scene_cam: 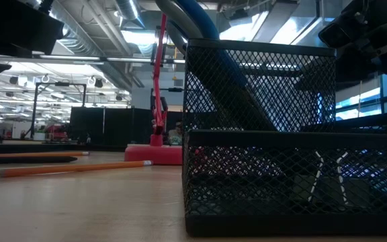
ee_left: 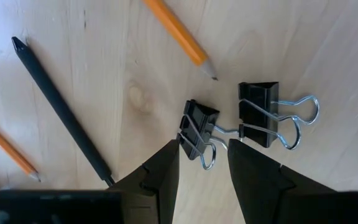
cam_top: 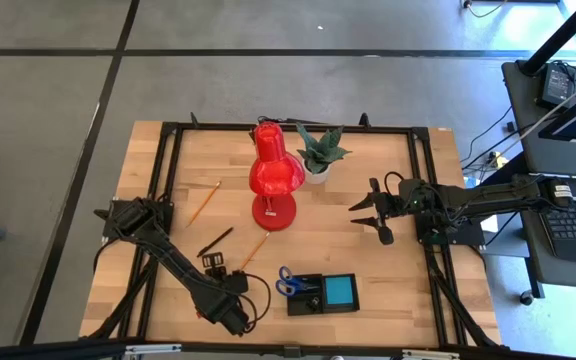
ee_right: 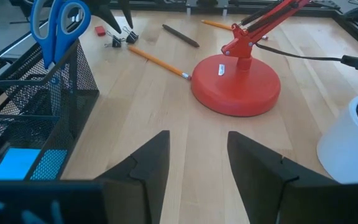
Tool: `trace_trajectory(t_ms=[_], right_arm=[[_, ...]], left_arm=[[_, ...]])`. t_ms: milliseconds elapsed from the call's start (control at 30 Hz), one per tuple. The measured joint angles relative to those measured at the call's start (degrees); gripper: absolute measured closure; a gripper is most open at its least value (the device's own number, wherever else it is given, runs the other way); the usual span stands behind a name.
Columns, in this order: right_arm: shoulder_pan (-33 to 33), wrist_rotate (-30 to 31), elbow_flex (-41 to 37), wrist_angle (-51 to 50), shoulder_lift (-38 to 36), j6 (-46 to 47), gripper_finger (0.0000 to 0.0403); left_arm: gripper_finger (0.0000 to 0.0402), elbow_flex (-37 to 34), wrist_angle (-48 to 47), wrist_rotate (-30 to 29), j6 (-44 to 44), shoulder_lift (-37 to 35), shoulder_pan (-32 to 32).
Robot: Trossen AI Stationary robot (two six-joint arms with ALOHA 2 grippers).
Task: Pick and place office supplies into organizer
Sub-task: Put the top black binder clip into the black desk organizer
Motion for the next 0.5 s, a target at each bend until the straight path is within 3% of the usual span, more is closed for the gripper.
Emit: trace_trajectory(t_ms=[500], right_arm=[[0.0,0.0,0.0,-1.6,0.0,0.1,0.0238]], left_arm=[[0.0285,0.0,-0.5,2.5,2.2,3.9,0.0]])
